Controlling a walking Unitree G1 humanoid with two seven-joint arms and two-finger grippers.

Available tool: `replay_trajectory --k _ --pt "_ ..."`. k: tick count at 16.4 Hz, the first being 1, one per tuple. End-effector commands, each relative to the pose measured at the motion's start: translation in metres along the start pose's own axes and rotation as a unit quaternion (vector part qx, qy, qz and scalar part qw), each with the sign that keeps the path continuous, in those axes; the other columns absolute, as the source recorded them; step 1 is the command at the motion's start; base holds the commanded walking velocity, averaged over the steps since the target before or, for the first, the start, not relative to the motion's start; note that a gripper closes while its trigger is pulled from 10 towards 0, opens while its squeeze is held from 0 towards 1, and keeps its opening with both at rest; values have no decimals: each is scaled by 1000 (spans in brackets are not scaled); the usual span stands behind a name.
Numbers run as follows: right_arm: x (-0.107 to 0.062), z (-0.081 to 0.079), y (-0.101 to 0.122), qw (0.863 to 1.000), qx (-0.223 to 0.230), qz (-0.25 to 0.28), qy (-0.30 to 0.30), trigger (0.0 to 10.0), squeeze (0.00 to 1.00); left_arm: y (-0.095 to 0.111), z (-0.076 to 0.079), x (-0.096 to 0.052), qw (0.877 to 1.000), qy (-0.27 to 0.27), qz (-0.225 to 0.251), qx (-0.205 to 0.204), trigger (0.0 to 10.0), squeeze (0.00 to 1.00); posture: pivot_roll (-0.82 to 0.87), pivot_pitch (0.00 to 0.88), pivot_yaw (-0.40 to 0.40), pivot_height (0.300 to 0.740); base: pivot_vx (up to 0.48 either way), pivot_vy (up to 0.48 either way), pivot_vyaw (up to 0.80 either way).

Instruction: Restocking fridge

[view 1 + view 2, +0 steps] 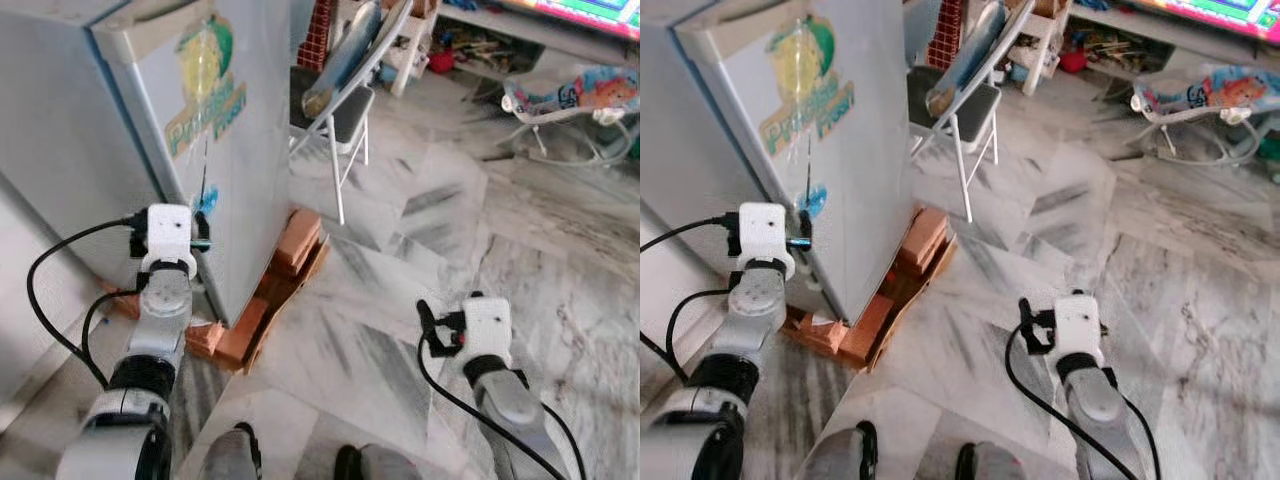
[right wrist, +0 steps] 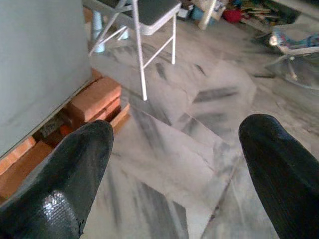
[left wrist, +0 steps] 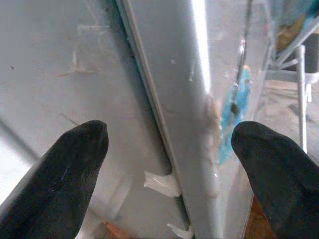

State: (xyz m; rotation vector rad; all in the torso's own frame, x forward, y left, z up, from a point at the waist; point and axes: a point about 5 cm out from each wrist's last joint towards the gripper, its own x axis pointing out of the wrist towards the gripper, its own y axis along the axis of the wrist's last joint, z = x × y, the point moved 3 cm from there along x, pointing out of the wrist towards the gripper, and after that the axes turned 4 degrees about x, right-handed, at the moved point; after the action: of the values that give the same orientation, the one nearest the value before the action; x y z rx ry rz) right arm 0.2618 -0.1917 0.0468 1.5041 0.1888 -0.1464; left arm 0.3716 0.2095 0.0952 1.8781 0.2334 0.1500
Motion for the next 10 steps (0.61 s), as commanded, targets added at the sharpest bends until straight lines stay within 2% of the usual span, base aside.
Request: replay_trajectory --k 1,2,3,4,5,6,7,8,9,10 --pt "-3 9 4 1000 -2 3 -14 10000 0 -2 3 1 1000 1 -6 -5 10000 0 0 139 -97 740 0 0 0" --pt "-5 9 1 1000 -3 -4 -11 10000 0 2 11 3 1000 -12 -2 -6 10000 0 -5 140 -99 740 0 0 0" --pt "-7 9 -4 1000 -15 -18 -6 10000 0 13 26 4 998 -46 25 27 10000 0 -1 139 -103 740 0 0 0" --pt "-9 14 -14 997 -56 -45 -11 10000 0 22 46 1 994 -90 49 45 10000 0 2 138 -106 740 0 0 0" --pt "-15 23 -32 992 -84 -87 -21 10000 0 31 70 -5 988 -131 65 42 10000 0 7 137 -110 740 0 0 0" --pt "-25 34 -51 988 -72 -134 -39 10000 0 41 96 -13 982 -167 84 39 10000 0 10 137 -111 740 0 0 0" --pt "-29 38 -56 986 -70 -145 -44 10000 0 46 108 -16 979 -177 91 44 10000 0 8 135 -113 740 0 0 0" --pt "-29 37 -55 987 -66 -141 -41 10000 0 52 122 -20 973 -211 90 18 10000 0 1 134 -110 740 0 0 0" --pt "-29 36 -55 987 -65 -141 -39 10000 0 59 133 -25 966 -236 103 18 10000 0 0 133 -109 740 0 0 0" --pt "-29 35 -55 988 -61 -140 -35 10000 0 72 163 -45 939 -318 130 3 10000 0 2 133 -107 740 0 0 0"
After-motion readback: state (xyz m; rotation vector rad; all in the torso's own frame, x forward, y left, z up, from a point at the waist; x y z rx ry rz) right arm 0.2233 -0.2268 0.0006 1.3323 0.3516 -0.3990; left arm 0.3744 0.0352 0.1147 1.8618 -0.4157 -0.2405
